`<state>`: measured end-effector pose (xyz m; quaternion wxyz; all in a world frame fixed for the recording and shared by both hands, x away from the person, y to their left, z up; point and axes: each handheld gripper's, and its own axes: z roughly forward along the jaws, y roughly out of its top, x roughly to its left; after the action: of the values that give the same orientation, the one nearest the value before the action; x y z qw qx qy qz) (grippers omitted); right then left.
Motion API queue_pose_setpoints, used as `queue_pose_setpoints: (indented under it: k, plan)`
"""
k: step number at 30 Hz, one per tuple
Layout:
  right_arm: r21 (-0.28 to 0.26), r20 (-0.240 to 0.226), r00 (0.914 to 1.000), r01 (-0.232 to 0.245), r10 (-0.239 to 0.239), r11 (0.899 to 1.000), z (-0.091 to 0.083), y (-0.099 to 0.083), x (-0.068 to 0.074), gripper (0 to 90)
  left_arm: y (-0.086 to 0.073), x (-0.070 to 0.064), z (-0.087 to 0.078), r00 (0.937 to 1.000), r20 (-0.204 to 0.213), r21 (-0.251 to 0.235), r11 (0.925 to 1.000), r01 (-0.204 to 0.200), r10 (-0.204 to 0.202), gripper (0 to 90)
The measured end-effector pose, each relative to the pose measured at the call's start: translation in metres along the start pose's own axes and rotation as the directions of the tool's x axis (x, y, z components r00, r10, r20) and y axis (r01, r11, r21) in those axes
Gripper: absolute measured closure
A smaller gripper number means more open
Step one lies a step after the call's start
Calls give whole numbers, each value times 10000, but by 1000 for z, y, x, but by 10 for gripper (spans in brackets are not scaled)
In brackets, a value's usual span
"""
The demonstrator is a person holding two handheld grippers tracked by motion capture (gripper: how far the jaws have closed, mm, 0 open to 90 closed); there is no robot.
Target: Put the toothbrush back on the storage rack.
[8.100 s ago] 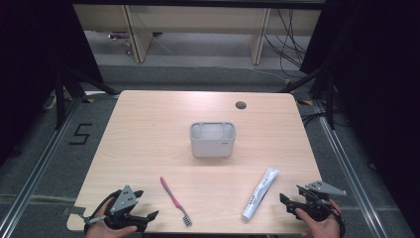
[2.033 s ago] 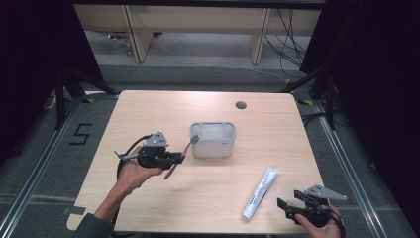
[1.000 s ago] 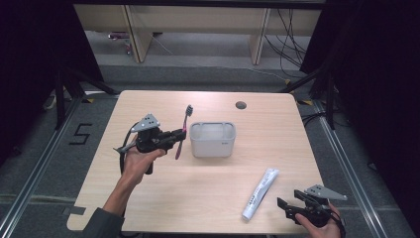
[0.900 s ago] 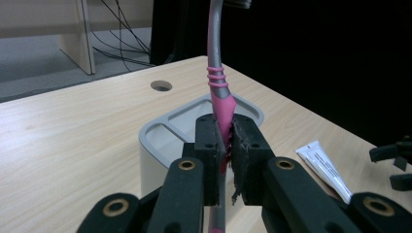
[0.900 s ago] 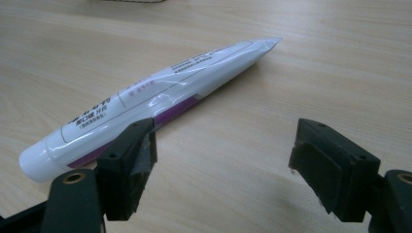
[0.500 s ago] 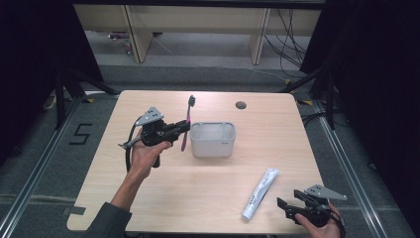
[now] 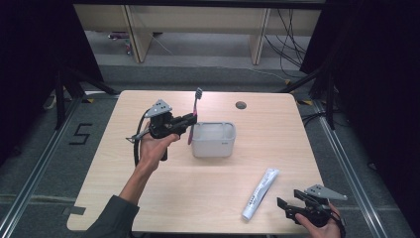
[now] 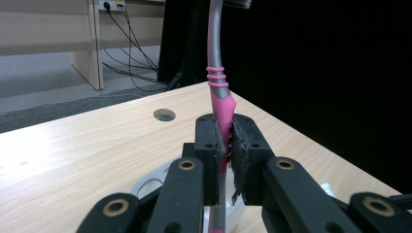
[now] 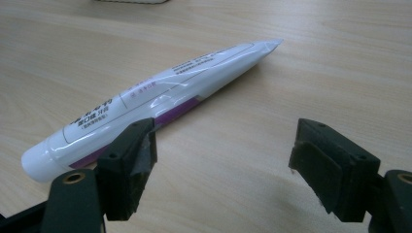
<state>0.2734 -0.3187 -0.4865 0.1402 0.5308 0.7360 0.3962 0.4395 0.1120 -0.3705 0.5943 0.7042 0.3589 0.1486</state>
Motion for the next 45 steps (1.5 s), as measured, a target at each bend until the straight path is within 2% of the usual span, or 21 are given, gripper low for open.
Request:
queue_pose_setpoints:
  k: [7, 8, 10, 11, 12, 17, 18, 19, 20, 22, 23, 24, 26, 31, 41, 45]
  plan:
    - [-50, 52, 9999, 123, -123, 9999, 0, 0, -1, 246, 5, 0, 11, 9998, -185, 150, 9999, -77, 80, 817]
    - [-109, 277, 9979, 591, -587, 9982, -1, 1, -4, 246, 6, 0, 15, 9997, -230, 158, 9999, -58, 62, 816]
    - [-95, 267, 9980, 573, -570, 9983, -1, 1, -4, 246, 6, 1, 17, 9996, -263, 160, 9999, -46, 50, 817]
    - [-117, 64, 9999, 135, -134, 9998, 0, 0, -1, 246, 6, 2, 19, 9996, -287, 131, 9999, -38, 42, 817]
    - [0, 75, 9999, 110, -110, 9999, -1, 0, -1, 246, 6, 4, 21, 9994, -349, 134, 9999, -8, 13, 816]
    - [-68, 103, 9998, 174, -174, 9998, -1, 0, -1, 246, 5, 7, 29, 9990, -448, 98, 9999, 97, -92, 817]
    - [-69, 79, 9997, 253, -252, 9997, 0, 0, -2, 246, 5, 7, 30, 9988, -484, 57, 9999, 121, -118, 816]
    - [-157, 165, 9983, 557, -554, 9983, 0, 1, -4, 246, 5, 8, 31, 9987, -497, 71, 9999, 82, -79, 817]
    - [-62, 68, 9998, 198, -198, 9998, 0, 0, -1, 246, 5, 7, 34, 9983, -581, 116, 9999, 36, -29, 817]
    - [-14, 49, 9999, 105, -105, 9999, -1, 0, -1, 246, 5, 8, 35, 9981, -613, 106, 9999, 34, -28, 816]
    - [-222, 121, 9986, 509, -506, 9985, 0, 1, -3, 246, 5, 8, 36, 9978, -661, 83, 10000, 53, -48, 817]
    - [-165, 129, 9983, 573, -571, 9982, 0, 1, -4, 246, 6, 9, 36, 9975, -704, 60, 10000, 63, -58, 816]
    - [-226, 112, 9990, 435, -432, 9988, 0, 1, -3, 246, 6, 10, 38, 9973, -725, -20, 9999, 116, -117, 817]
    - [-181, 118, 9981, 604, -602, 9980, 0, 1, -4, 246, 6, 13, 43, 9962, -856, -67, 9999, 157, -162, 817]
    - [-174, 110, 9982, 598, -596, 9981, 0, 1, -4, 246, 2, 15, 48, 9941, -1082, 1, 10000, 97, -97, 817]
    - [-176, 107, 9983, 579, -577, 9982, 0, 1, -4, 247, 0, 16, 49, 9933, -1144, -50, 9998, 181, -185, 817]
